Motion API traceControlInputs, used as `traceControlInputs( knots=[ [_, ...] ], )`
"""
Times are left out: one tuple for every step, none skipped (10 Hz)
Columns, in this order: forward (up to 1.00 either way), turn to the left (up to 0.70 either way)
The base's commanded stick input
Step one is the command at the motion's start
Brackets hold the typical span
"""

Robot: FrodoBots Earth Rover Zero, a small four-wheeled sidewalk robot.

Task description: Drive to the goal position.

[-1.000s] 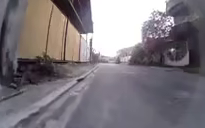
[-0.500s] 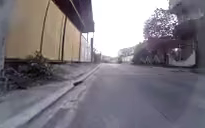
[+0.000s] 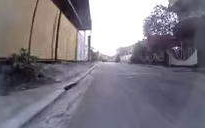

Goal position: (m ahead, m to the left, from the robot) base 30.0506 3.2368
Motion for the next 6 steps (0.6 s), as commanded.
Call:
traceControlInputs(
  knots=[
    [1.0,0.0],
    [1.0,0.0],
    [1.0,0.0],
    [1.0,0.0],
    [1.0,0.0],
    [1.0,0.0]
  ],
)
